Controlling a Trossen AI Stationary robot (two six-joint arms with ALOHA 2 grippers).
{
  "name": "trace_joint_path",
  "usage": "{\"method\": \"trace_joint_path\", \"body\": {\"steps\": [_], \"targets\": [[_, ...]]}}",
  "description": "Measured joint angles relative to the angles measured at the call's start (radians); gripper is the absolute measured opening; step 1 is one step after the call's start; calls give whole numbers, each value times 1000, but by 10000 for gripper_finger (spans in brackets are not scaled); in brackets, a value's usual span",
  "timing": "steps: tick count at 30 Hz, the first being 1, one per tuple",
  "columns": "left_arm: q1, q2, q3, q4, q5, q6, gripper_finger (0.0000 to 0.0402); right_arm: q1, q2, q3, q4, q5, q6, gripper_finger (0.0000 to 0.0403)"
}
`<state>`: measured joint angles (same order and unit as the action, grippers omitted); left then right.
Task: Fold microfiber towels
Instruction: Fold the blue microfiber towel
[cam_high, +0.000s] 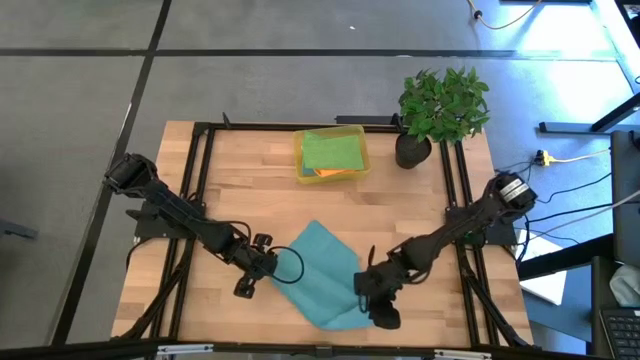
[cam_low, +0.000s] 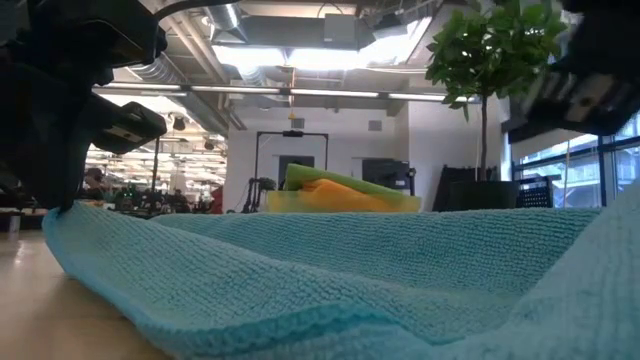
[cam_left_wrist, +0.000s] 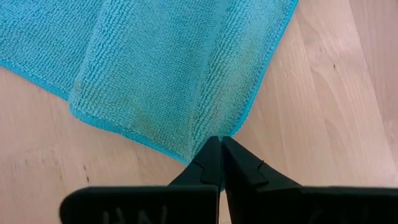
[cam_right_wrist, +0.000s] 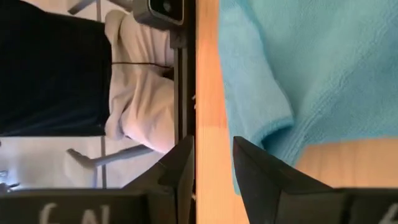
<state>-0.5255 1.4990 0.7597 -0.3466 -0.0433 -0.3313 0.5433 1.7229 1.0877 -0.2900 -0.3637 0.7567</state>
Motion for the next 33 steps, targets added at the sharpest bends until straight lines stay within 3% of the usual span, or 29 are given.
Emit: {"method": "trace_joint_path", "body": {"steps": [7,13,27,33], "targets": [[0,0,0,3,0,0,0,30,-30,-171,221,101,55,158],[7,0,0,7,1,-3,0,30,-38,-300,473,101,124,189],[11,0,0,8,4,-12,0,21,-38,-317,560,110,108,192],[11,0,0,8,4,-26,0,20,-25,-317,564,135,127,163]]}}
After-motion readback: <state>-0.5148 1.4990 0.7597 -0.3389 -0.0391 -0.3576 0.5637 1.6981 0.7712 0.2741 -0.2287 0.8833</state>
